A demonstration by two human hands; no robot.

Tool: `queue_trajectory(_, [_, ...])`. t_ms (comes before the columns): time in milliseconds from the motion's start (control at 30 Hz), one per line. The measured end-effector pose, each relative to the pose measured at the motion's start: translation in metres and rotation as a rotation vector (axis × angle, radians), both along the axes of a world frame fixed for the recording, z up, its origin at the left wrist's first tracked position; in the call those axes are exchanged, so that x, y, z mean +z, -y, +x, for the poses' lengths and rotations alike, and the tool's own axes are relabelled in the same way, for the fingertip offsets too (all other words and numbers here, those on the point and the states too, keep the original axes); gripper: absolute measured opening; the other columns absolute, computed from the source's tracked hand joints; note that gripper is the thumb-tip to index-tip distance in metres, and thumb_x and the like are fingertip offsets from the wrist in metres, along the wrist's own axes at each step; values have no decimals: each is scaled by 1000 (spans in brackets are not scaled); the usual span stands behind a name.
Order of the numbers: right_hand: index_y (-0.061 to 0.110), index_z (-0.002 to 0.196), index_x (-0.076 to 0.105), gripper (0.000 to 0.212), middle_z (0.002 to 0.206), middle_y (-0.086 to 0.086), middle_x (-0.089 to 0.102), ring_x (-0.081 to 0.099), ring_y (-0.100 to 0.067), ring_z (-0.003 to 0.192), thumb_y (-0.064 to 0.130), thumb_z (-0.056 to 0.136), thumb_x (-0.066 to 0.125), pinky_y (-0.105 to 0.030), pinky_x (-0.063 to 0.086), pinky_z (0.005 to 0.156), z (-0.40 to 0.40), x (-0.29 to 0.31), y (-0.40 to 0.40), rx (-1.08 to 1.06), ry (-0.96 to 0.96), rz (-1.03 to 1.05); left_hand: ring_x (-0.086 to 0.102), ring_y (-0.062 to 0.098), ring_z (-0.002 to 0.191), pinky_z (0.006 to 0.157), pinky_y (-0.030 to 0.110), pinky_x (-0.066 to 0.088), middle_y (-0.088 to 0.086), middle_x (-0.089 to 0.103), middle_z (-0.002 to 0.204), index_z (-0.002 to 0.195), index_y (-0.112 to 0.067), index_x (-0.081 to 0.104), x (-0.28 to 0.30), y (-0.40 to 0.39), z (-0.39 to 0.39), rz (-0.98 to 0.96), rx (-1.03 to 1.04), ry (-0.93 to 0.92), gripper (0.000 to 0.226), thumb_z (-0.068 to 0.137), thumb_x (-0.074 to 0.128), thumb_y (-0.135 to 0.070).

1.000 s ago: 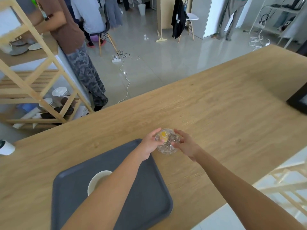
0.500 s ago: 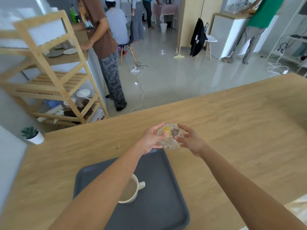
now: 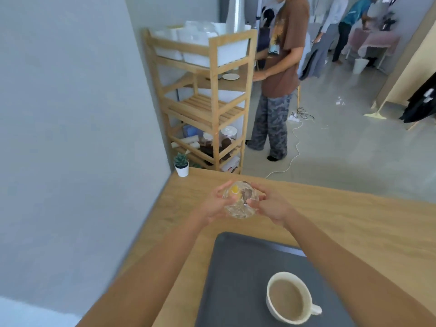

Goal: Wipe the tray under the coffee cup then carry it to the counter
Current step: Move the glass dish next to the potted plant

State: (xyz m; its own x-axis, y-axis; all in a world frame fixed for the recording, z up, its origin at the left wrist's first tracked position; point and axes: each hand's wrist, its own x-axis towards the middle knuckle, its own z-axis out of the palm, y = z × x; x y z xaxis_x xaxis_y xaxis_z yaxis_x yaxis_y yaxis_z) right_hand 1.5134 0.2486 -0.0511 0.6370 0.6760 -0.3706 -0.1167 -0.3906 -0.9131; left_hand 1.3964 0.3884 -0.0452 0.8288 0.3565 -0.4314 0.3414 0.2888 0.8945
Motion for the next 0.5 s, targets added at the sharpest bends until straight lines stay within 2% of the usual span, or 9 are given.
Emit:
queue_trajectory(67, [24,139,45,68,138,-14,52,45,-33,130,12,78,73,-47,49,99,-12,-10,-42,62,-16,2,64,15,92,64,32,59,3,62,114,138,-28,42,-7,-32,-20,-44,81,-7,58,89,61,-6])
queue_trajectory(100, [24,139,44,67,138,-15,51,46,-33,130,11,79,72,-45,49,98,-19,-15,-62,80,-19,-2,64,15,89,60,30,58,4,61,115,138,-27,42,-11,-48,-28,-53,122,-18,57,89,60,-5])
queue_trajectory(133, [23,139,44,66,136,-16,51,46,-33,129,10,81,71,-41,50,96,-25,-19,-81,90,-24,-8,64,17,91,63,31,58,5,60,119,138,-27,42,-17,-63,-35,-58,155,-33,57,89,61,-5])
queue_trajectory(267, [20,142,40,65,120,-11,54,54,-28,120,7,84,67,-35,49,93,-43,-32,-143,146,-38,-39,61,29,110,91,47,51,9,55,134,138,-29,44,-38,-115,-52,-54,249,-71,59,87,63,-6])
queue_trajectory(367, [14,142,39,63,110,-5,59,59,-22,105,2,85,63,-35,50,93,-48,-37,-175,158,-52,-18,61,29,112,94,50,50,9,54,137,141,-29,42,-48,-146,-55,-4,291,-78,63,86,64,-6])
queue_trajectory(433, [14,140,42,59,114,-8,61,59,-19,101,-2,86,60,-31,50,88,-47,-37,-190,172,-23,-9,59,29,114,95,51,49,7,52,138,141,-29,41,-53,-162,-52,12,315,-83,64,86,64,-6])
queue_trajectory(500, [16,137,46,56,118,-9,62,61,-17,99,-4,86,58,-32,51,89,-45,-39,-202,194,11,-7,57,28,117,96,51,48,5,52,138,141,-29,41,-58,-173,-48,13,336,-88,64,86,64,-6])
